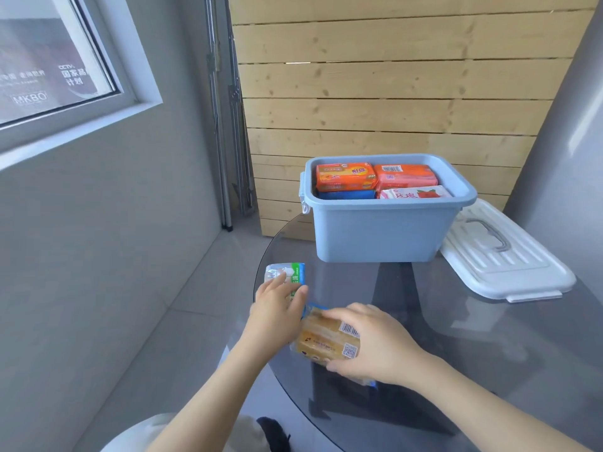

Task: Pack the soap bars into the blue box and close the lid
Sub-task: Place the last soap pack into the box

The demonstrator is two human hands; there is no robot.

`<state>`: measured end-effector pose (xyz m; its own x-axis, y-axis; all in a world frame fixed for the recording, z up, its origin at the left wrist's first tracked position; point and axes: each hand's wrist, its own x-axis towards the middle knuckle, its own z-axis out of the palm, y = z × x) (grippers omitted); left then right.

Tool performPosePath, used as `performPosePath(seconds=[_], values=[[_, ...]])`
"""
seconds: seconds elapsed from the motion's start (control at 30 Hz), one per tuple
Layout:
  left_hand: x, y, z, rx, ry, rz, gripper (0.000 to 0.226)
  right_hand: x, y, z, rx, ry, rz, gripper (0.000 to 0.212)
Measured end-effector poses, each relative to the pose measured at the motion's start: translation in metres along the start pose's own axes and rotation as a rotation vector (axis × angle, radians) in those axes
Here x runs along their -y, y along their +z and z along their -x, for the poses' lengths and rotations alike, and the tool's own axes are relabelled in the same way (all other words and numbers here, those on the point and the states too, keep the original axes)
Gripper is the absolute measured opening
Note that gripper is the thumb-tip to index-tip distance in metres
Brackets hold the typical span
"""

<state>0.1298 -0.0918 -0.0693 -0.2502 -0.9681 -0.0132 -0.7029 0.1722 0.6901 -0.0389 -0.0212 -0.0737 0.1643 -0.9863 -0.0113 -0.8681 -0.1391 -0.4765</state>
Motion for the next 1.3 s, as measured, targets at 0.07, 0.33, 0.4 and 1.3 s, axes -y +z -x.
performPosePath(seconds=[0.07,0.33,0.4,1.3], values=[[-0.006,-0.002,0.0,-0.022,0.013,0.067,0.043,-0.004,-0.002,0.0,-0.037,0.028,-0.032,0.073],[-0.025,0.012,0.003,0.101,0.018,0.25,0.038,-0.041,-0.042,0.01,-0.216,0.204,-0.108,0.068],[-0.03,0.016,0.002,0.105,0.025,0.268,0.034,-0.043,-0.051,0.008,-0.261,0.221,-0.099,0.068],[-0.004,-0.012,-0.052,0.058,-0.211,0.417,0.031,-0.009,-0.034,-0.049,-0.097,0.495,-0.517,0.042]])
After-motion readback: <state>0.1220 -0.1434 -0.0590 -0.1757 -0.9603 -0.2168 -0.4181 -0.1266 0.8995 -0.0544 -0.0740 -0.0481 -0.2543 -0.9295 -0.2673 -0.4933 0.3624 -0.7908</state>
